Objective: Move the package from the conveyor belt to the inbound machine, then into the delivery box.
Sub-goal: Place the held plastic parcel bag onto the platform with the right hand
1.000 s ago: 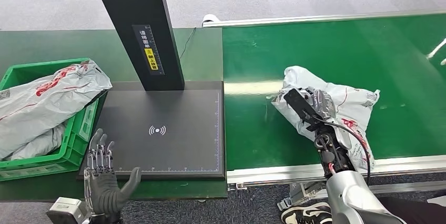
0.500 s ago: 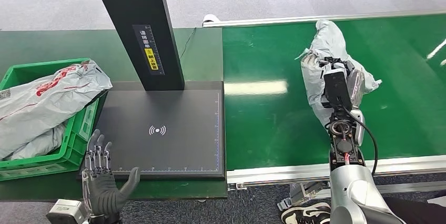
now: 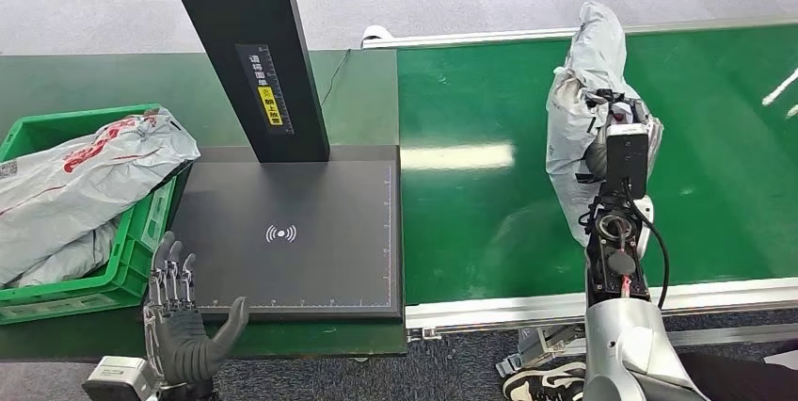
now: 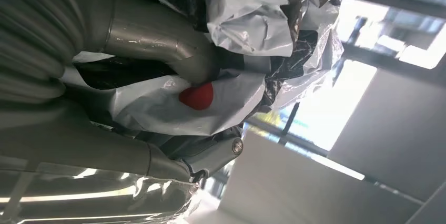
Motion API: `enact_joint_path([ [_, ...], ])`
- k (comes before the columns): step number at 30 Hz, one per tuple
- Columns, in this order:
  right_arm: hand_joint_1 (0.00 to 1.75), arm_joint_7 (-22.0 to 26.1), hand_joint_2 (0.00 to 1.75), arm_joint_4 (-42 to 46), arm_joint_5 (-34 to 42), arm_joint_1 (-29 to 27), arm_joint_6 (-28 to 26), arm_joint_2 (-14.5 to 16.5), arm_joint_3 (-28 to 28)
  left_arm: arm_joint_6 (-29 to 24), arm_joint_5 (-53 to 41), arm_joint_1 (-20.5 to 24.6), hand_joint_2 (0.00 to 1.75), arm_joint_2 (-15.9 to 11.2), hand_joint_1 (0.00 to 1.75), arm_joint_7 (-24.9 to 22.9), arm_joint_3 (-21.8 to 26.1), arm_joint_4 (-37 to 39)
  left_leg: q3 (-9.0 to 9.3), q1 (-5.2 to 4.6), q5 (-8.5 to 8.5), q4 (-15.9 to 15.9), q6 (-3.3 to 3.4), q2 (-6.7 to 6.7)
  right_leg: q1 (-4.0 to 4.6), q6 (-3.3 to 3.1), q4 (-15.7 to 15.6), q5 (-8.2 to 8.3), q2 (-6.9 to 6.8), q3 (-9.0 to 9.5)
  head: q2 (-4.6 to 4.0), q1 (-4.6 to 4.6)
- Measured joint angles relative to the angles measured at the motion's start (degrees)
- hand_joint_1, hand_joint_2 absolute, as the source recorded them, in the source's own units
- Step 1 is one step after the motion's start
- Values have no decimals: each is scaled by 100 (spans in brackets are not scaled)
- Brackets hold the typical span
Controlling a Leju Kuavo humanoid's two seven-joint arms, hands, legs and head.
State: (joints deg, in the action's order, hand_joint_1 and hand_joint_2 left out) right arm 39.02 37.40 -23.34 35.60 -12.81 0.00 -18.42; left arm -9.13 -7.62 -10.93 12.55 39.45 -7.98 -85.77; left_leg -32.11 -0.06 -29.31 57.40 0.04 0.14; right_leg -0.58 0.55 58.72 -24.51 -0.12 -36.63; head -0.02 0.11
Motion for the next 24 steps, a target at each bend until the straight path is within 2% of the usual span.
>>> enact_joint_path([
  [4,175,-22,175,420,-157,-174,527,205,734,14,28,21,175,-2,0,43,1,2,0,5,0,-2,-1,10,4,-1,1,0,7,1,1,0],
  [8,175,3,175,447,-424,-258,1411,566,1907,121,2,30,175,-5,0,57,1,5,3,9,3,-4,-6,19,9,-3,4,0,14,-3,1,-1],
  [12,175,-68,175,219,-154,-33,1638,899,2837,136,15,90,175,-22,0,60,2,54,0,11,15,-3,-18,0,12,-4,6,-1,-2,-6,1,0],
  [17,175,-249,175,-245,210,440,1904,1000,3301,74,100,89,175,-61,0,60,0,101,1,7,17,-2,-15,-3,7,-4,3,0,-4,1,1,2],
  [24,175,-604,175,-794,-215,627,2207,1006,3856,187,29,-2,175,-62,0,-3,2,88,-2,7,13,-2,-15,-4,7,-3,0,0,-5,0,0,1],
])
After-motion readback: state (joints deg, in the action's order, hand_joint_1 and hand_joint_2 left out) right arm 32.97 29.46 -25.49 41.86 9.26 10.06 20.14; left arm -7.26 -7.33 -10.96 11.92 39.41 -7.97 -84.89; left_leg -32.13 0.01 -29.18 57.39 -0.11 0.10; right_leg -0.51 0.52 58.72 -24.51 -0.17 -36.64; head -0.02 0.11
